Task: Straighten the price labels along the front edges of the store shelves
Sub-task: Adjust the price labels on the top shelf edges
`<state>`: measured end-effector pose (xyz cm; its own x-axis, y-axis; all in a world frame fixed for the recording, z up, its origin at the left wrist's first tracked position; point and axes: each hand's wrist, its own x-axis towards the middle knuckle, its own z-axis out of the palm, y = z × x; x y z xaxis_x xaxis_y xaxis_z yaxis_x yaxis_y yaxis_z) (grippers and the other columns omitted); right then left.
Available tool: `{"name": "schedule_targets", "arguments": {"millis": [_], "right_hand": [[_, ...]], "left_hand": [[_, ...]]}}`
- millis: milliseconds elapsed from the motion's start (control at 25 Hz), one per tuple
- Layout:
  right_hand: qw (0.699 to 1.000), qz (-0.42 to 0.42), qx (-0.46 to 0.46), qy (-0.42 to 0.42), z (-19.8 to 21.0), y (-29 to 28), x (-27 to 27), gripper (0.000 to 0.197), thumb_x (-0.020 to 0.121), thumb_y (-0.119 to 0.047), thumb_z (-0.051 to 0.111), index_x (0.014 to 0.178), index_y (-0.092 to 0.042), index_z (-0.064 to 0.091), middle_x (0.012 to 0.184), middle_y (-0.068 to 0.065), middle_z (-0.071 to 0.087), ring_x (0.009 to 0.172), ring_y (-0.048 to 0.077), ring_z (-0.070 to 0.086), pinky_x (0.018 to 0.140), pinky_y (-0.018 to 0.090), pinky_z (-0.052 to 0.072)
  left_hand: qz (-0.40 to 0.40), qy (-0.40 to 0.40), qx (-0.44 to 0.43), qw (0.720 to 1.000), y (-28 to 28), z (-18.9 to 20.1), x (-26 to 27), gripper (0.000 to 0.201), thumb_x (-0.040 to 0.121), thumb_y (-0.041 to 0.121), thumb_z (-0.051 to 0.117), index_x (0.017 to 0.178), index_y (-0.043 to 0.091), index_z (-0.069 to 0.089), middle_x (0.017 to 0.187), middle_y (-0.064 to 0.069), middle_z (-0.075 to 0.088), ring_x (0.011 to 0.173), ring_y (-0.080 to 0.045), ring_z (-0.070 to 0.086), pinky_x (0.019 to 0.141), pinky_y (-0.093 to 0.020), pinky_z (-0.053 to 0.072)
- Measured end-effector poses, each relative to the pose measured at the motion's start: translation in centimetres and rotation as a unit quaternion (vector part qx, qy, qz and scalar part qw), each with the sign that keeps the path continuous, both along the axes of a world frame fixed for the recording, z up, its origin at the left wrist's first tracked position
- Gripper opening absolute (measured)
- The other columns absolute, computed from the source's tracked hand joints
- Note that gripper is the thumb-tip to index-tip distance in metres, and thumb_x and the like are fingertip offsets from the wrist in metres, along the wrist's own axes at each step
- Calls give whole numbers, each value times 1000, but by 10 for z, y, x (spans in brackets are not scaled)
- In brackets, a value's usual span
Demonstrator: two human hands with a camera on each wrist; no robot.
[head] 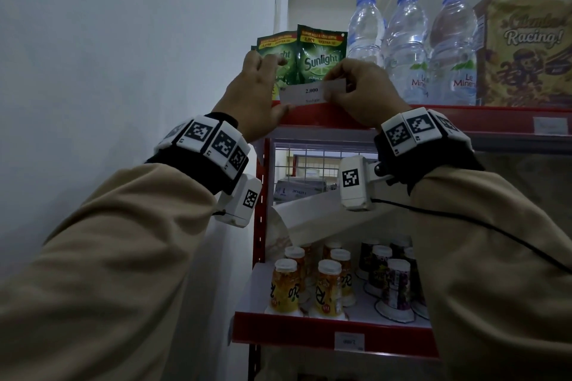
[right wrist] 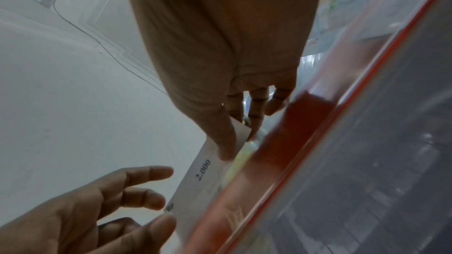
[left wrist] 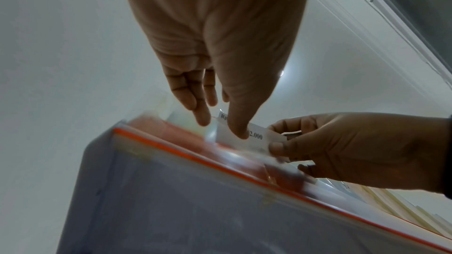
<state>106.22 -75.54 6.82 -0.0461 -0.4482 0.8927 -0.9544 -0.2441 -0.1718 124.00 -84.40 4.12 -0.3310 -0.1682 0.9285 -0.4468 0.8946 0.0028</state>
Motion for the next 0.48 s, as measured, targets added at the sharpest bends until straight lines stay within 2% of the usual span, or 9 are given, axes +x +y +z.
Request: {"name": "schedule_targets", "arguments": {"millis": [80, 200, 360, 480], "right_hand": [[999, -11, 26, 20, 1, -1, -1, 18, 85, -16, 67, 102, -19, 64, 104, 1, 63, 91, 14, 58, 71, 21, 47], [998, -9, 44, 32, 2, 0, -1, 16, 85, -18, 66, 102, -19, 65, 99, -1, 61, 87, 11, 56, 64, 14, 43], [996, -27, 55, 59, 2, 7, -2, 14, 83, -21, 67, 97, -23, 65, 92, -4, 60, 72, -1, 51, 58, 13, 39], [991, -56, 91, 81, 4, 12, -5, 16, 83, -26, 68, 98, -21, 65, 90, -3, 61, 72, 3, 51, 59, 15, 38]], "left_hand": [[0, -6, 3, 1000, -2, 1, -2, 51, 85, 27, 69, 129, 14, 48, 125, -12, 42, 103, -23, 55, 93, -34, 47], [39, -39, -24, 998, -7, 3, -7, 30, 90, 29, 62, 113, 10, 57, 115, -11, 56, 100, -21, 53, 81, -26, 40], [49, -50, -45, 997, -13, 4, -11, 24, 93, 29, 56, 106, 9, 58, 109, -9, 59, 98, -22, 51, 78, -28, 34], [66, -75, -63, 993, -15, 4, -11, 25, 95, 31, 51, 107, 10, 57, 109, -9, 58, 98, -22, 49, 81, -30, 36]]}}
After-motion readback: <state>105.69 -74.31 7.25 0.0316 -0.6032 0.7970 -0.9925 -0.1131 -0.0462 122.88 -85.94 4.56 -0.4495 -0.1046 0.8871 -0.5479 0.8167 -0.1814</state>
